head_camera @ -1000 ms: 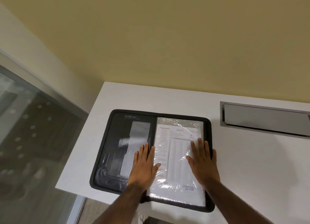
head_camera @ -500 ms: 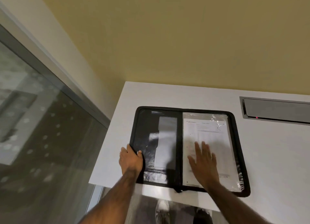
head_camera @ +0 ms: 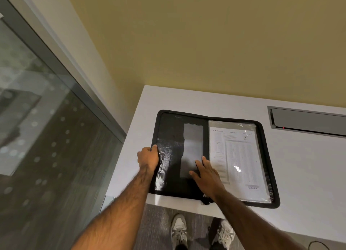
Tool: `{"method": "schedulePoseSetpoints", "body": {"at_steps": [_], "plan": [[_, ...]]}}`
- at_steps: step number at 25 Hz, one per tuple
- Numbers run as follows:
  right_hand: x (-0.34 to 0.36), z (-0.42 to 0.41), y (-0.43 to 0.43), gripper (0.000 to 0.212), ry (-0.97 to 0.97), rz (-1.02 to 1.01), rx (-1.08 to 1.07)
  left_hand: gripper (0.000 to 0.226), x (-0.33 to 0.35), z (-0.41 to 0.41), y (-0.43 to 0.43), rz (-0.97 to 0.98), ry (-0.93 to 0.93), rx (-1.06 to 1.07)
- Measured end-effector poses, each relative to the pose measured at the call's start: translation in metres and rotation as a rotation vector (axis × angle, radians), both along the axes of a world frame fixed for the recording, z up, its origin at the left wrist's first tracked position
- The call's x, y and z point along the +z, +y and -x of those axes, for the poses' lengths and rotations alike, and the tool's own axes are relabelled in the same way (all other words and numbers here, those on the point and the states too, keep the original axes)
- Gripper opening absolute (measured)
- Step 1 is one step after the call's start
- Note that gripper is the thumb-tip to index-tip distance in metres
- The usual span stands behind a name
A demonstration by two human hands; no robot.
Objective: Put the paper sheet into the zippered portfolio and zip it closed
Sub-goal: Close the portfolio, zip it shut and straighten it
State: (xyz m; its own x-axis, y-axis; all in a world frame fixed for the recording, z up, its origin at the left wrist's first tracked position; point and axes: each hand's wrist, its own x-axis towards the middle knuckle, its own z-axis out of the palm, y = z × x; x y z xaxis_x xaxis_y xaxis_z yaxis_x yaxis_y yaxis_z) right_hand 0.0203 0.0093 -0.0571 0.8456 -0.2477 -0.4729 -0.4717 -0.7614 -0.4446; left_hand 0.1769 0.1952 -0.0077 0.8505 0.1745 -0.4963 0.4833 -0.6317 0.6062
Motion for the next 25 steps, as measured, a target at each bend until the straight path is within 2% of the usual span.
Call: {"method": "schedulePoseSetpoints", "body": {"at_steps": [5, 10, 13, 17, 23, 25], "plan": [[0.024, -0.017, 0.010, 0.074, -0.041, -0.112, -0.093, 0.060, 0.037, 0.004, 0.005, 0.156, -0.084, -0.032], [0.071, -0.054, 0.031, 0.074, -0.199, -0.367, -0.172, 0.071, 0.080, 0.024, 0.004, 0.560, -0.012, -0.153], [0.103, -0.063, 0.032, 0.078, -0.264, -0.470, -0.182, 0.080, 0.102, 0.034, -0.009, 0.739, 0.002, -0.290], [0.138, -0.048, 0.017, 0.075, -0.343, -0.604, -0.246, 0.081, 0.119, 0.059, -0.047, 0.925, 0.053, -0.322], [0.170, -0.005, -0.023, 0.066, -0.477, -0.754, -0.395, 0.078, 0.123, 0.122, -0.115, 0.903, 0.024, -0.415], [0.180, 0.014, -0.041, 0.050, -0.516, -0.769, -0.436, 0.077, 0.115, 0.141, -0.132, 0.830, 0.006, -0.488]]}}
